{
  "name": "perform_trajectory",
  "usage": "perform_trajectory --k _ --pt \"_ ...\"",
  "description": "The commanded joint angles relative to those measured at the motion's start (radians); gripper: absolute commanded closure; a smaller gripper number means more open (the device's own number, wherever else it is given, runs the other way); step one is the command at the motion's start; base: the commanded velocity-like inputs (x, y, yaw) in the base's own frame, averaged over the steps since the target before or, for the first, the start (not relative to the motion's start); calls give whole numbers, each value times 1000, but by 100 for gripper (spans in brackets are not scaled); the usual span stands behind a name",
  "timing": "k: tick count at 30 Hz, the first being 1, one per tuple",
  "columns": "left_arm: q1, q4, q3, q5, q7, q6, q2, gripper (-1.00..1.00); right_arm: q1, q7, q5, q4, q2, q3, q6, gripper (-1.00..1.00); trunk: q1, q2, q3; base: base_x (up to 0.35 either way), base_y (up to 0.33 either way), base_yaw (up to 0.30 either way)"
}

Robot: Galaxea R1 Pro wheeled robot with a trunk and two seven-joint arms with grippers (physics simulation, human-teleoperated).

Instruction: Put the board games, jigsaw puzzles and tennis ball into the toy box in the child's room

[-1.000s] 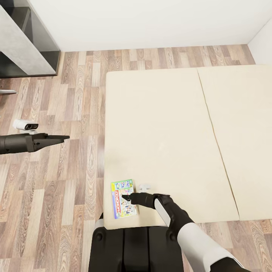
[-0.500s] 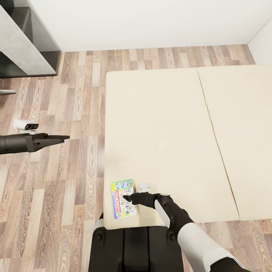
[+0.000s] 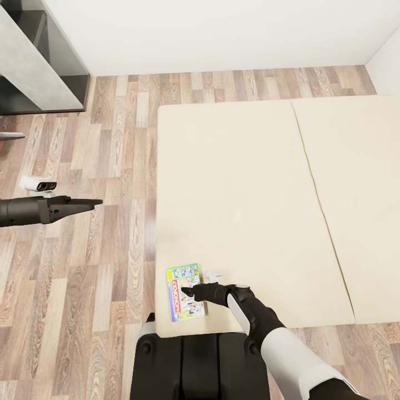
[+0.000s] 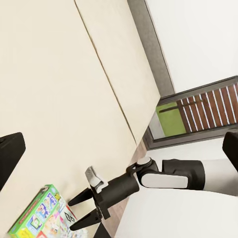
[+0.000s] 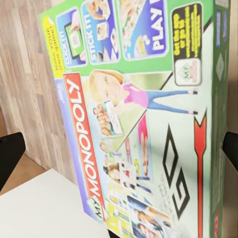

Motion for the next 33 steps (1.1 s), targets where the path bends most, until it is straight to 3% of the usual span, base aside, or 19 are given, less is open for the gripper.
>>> perform_trajectory --k 1,33 --pt "0 0 0 0 -4 11 1 -100 0 0 -7 -1 0 1 7 -100 1 -1 -1 0 24 0" --pt "0 0 0 0 -4 11 0 -100 0 -1 -7 -1 0 1 8 -100 1 -1 -1 0 33 0"
